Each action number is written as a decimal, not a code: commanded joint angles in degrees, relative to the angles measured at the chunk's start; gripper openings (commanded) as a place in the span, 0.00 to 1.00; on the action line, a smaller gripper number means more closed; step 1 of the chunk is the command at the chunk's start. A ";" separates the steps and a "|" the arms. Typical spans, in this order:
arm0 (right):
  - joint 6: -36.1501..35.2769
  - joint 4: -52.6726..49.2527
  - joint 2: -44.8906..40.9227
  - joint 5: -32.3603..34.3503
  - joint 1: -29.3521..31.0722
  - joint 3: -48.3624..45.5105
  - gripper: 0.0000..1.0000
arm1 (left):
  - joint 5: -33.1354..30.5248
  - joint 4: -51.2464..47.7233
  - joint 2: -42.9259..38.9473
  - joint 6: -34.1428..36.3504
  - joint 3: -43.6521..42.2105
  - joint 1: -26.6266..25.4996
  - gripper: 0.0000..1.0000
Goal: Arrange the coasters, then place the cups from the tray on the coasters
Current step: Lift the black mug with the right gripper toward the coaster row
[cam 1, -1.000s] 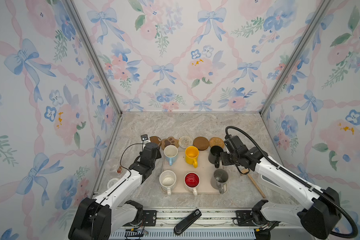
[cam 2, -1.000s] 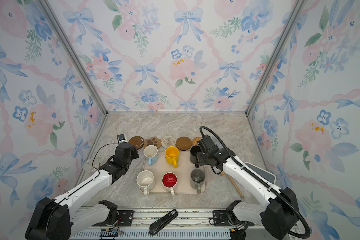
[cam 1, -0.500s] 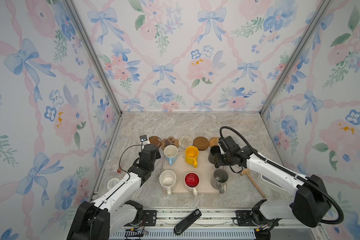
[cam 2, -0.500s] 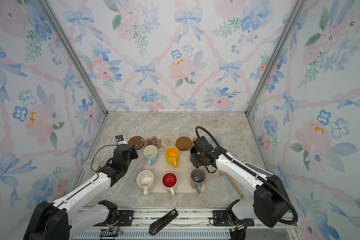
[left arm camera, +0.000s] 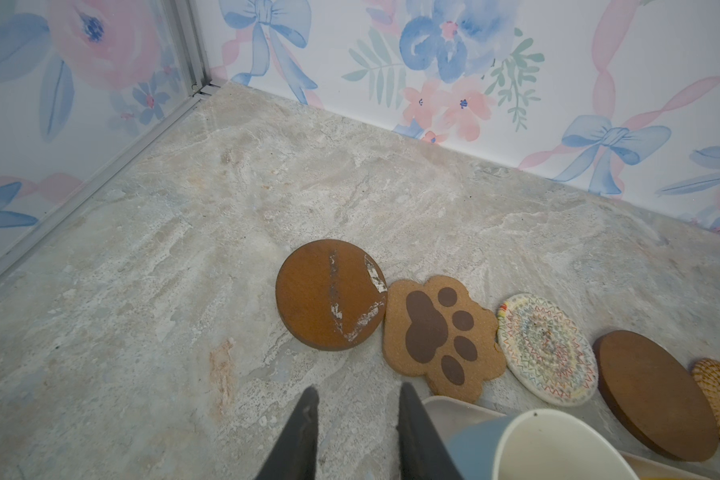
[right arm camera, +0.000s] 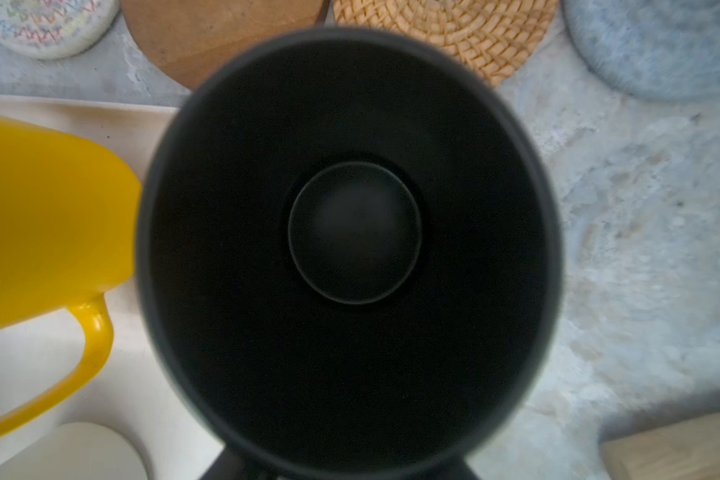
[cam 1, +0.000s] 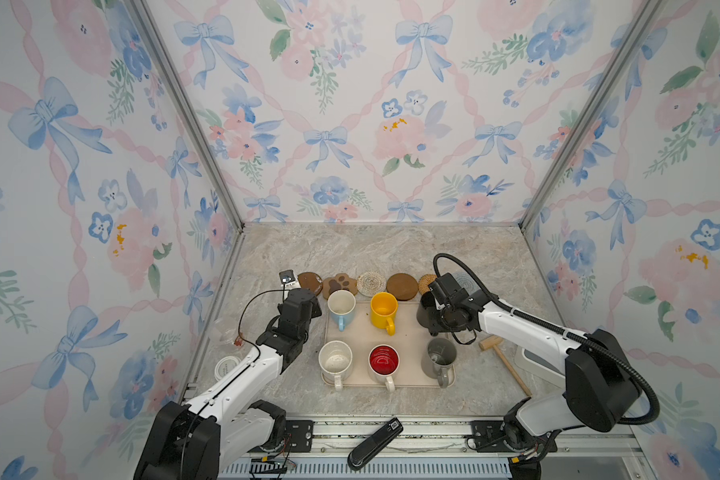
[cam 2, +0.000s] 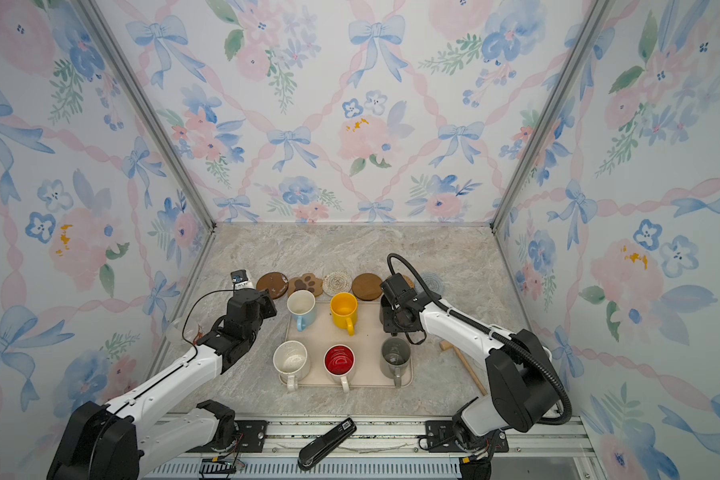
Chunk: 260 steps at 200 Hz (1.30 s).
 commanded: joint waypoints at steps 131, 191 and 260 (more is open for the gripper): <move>-2.56 -2.46 1.69 5.10 -0.93 3.33 0.00 | 0.66 2.71 0.73 1.28 -1.14 0.73 0.30; -5.19 -1.54 -1.72 5.38 -0.84 4.65 0.00 | 0.75 2.96 0.99 1.23 -1.21 0.81 0.30; -6.28 0.11 -2.52 4.86 -0.76 4.55 0.00 | 0.93 3.06 0.99 0.98 -1.35 0.89 0.30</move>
